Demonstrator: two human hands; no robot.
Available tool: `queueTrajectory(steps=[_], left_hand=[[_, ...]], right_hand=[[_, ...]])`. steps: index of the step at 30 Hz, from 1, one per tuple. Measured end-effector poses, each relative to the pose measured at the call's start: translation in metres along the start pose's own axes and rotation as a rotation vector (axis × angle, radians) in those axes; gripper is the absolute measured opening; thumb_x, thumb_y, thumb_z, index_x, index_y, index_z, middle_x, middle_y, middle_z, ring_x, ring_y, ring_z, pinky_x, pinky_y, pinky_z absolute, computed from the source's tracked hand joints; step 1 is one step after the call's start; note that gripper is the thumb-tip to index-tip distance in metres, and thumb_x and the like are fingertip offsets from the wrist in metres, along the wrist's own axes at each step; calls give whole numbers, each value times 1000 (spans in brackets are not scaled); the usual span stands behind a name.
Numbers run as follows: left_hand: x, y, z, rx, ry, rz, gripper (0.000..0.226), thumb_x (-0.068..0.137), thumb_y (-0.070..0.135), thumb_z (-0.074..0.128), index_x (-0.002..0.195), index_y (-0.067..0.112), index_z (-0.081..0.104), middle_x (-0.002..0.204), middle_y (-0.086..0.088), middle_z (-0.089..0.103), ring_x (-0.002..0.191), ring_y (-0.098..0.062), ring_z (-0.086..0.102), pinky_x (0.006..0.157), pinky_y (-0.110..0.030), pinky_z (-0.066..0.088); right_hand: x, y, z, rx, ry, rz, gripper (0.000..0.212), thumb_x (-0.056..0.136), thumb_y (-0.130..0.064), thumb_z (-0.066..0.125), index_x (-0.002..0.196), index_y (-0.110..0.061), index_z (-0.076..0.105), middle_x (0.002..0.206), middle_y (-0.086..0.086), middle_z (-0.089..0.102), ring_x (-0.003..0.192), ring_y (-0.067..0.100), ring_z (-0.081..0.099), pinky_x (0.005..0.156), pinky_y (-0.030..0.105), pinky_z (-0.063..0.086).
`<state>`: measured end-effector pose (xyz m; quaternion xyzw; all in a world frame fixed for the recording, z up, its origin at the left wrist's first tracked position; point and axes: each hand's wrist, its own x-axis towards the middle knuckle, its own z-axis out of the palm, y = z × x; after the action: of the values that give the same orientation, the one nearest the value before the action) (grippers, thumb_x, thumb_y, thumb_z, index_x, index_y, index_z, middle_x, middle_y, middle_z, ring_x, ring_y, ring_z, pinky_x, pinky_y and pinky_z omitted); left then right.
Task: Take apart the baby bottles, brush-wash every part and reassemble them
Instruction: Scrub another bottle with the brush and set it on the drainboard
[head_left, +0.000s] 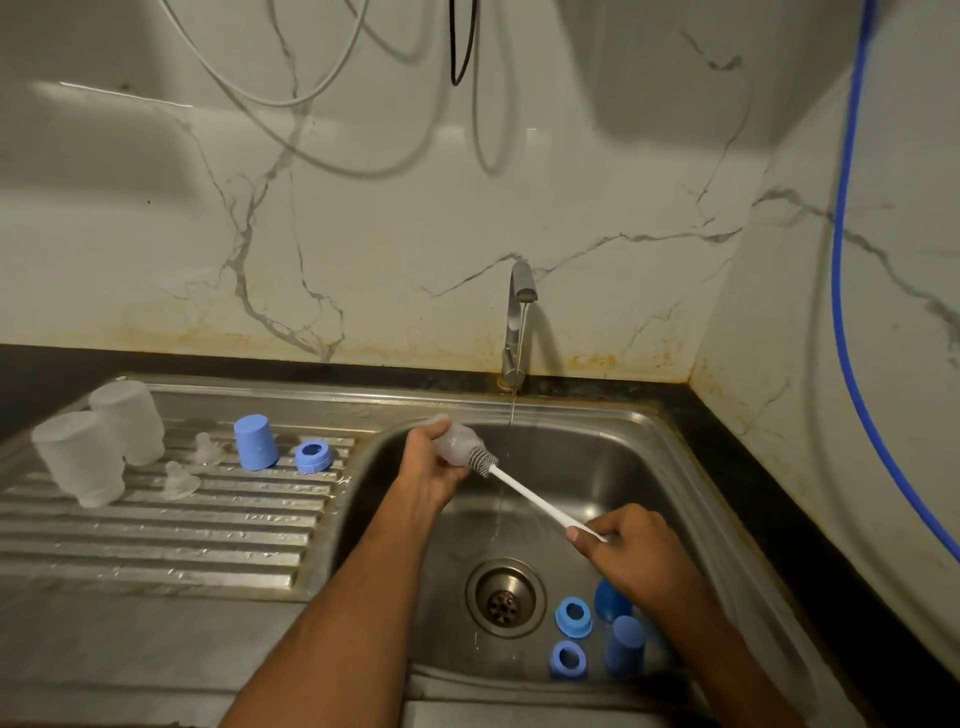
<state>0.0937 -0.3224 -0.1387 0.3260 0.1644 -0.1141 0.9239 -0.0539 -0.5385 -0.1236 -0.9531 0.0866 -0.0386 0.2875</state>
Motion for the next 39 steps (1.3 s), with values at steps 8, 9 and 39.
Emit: queueTrajectory(steps=[8, 9, 39], left_hand=[[-11, 4, 6, 91, 30, 41, 39, 90, 15, 61, 126, 7, 50, 120, -22, 54, 95, -30, 61, 70, -38, 58], [-12, 3, 7, 116, 53, 37, 41, 90, 19, 64, 127, 8, 51, 119, -21, 57, 92, -28, 62, 65, -34, 55], [0, 3, 21, 165, 62, 209, 56, 84, 1, 76, 130, 4, 44, 122, -20, 53, 107, -31, 64, 66, -42, 64]], right_hand=[[21, -21, -1, -263, 52, -139, 36, 99, -56, 52, 83, -26, 63, 71, -4, 63, 65, 8, 62, 65, 28, 56], [24, -22, -1, -281, 65, -153, 36, 100, -56, 50, 83, -27, 63, 70, -5, 62, 64, 8, 61, 63, 27, 56], [33, -14, 21, -98, 161, -217, 32, 103, -49, 47, 90, -26, 65, 72, -5, 59, 65, 10, 58, 61, 31, 53]])
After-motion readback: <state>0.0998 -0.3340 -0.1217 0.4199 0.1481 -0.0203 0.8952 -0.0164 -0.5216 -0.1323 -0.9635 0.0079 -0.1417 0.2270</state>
